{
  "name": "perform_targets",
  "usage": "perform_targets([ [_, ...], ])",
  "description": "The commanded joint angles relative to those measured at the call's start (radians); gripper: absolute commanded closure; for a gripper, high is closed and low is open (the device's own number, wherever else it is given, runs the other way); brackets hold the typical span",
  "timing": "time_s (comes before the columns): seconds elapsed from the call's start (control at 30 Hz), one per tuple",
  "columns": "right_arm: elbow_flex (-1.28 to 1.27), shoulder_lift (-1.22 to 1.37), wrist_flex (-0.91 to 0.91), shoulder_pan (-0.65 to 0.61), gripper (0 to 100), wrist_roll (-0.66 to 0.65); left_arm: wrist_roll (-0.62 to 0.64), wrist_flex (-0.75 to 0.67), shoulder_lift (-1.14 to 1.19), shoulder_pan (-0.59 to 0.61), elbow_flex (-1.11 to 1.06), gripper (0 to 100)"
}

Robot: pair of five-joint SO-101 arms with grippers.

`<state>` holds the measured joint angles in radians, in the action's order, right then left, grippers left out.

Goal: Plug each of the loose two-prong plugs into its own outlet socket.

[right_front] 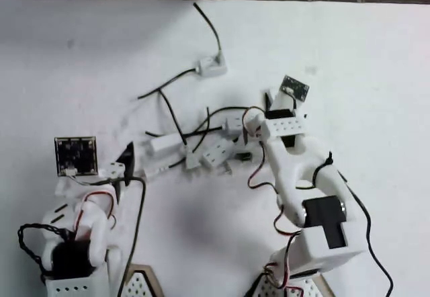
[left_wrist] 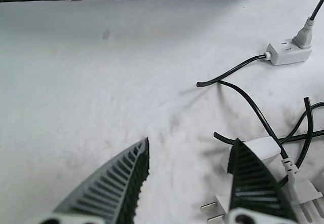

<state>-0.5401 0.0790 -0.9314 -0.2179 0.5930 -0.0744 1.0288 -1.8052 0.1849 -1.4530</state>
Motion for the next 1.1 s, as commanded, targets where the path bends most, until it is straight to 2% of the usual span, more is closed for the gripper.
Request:
perform_targets([
  [0.0,0.034,-0.004,-0.004,-0.012,76.6,0.003,0.008,-0.021,-0.005,0.004,0.006,74],
  [0.17,0.034,-0.004,-0.005,0.019,98.8,-0.003,0.008,-0.021,-0.005,0.004,0.006,74],
  [0.27,0.034,-0.004,-0.005,0.047,95.1,-0.005,0.008,-0.021,-0.005,0.004,0.006,74],
  [0.4,0.044,-0.024,-0.067,0.079,97.8,-0.015,0.008,-0.021,-0.005,0.004,0.006,74],
  [0.57,0.064,-0.15,-0.214,0.116,98.1,-0.15,0.008,-0.021,-0.005,0.004,0.006,74],
  [0.67,0.058,-0.243,-0.269,0.162,98.1,-0.322,0.008,-0.021,-0.005,0.004,0.006,74],
  [0.9,0.055,-0.289,-0.372,0.217,98.1,-0.867,0.008,-0.021,-0.005,0.004,0.006,74],
  [0.97,0.049,-0.254,-0.372,0.216,98.1,-0.971,0.008,-0.021,-0.005,0.004,0.006,74],
  [1.07,0.04,-0.176,-0.346,0.193,98.1,-1.051,0.008,-0.021,-0.005,0.004,0.006,74],
])
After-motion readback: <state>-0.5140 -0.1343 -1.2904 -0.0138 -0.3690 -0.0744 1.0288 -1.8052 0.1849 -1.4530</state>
